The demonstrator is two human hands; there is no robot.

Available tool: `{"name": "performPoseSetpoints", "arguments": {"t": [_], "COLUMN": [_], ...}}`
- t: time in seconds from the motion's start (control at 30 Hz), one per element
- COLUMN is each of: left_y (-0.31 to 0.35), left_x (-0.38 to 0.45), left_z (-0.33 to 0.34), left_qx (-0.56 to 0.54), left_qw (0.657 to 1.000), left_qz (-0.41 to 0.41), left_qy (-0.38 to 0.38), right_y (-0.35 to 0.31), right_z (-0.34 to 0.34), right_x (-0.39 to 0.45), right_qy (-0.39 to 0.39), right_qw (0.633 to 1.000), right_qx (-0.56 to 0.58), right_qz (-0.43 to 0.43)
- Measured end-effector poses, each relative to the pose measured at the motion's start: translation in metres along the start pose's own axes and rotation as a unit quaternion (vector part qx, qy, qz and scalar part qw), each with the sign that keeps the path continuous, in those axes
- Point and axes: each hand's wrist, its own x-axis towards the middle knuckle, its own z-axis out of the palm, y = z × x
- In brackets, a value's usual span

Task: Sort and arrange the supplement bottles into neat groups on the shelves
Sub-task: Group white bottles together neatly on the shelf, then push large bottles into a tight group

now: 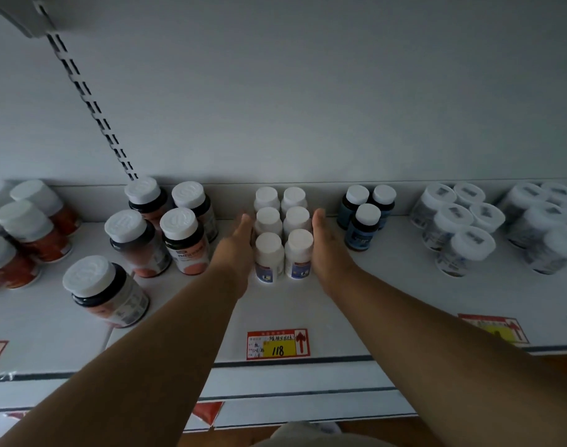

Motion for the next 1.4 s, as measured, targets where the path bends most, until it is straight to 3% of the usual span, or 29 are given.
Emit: {"name": "performPoseSetpoints", "arguments": {"t": [0.07,0.17,0.27,0.4,0.63,0.83,1.03,1.4], "left_y": [-0.006,-0.023,-0.033,-0.028,-0.033,-0.030,-0.039,-0.051], "left_x": [-0.009,-0.033,-0.044,-0.038,-0.025,-0.030,-0.051,-0.120], "left_z": [-0.005,-0.010,-0.012,-0.010,-0.013,-0.016,-0.023,-0.018], "left_qx": [0.073,0.105,0.219,0.300,0.340,0.310,0.333,0.305], "left_qw": [0.994,0.988,0.964,0.934,0.913,0.924,0.923,0.926], "left_qz": [0.072,0.108,0.150,0.195,0.223,0.225,0.186,0.187], "left_qy": [0.041,0.032,0.002,0.018,0.023,0.006,0.048,0.119], "right_y": [0.006,0.022,0.031,0.026,0.025,0.022,0.031,0.041], "right_z": [-0.007,-0.015,-0.018,-0.014,-0.011,-0.007,-0.011,-0.016], "right_x": [-0.013,-0.026,-0.026,-0.028,-0.029,-0.032,-0.061,-0.110], "right_qy": [-0.006,-0.013,-0.018,-0.021,-0.018,0.019,0.061,0.032], "right_qw": [0.994,0.973,0.952,0.942,0.941,0.937,0.923,0.934], "right_qx": [-0.097,-0.216,-0.277,-0.282,-0.295,-0.321,-0.350,-0.292], "right_qz": [-0.051,-0.083,-0.126,-0.180,-0.167,-0.135,-0.146,-0.204]}}
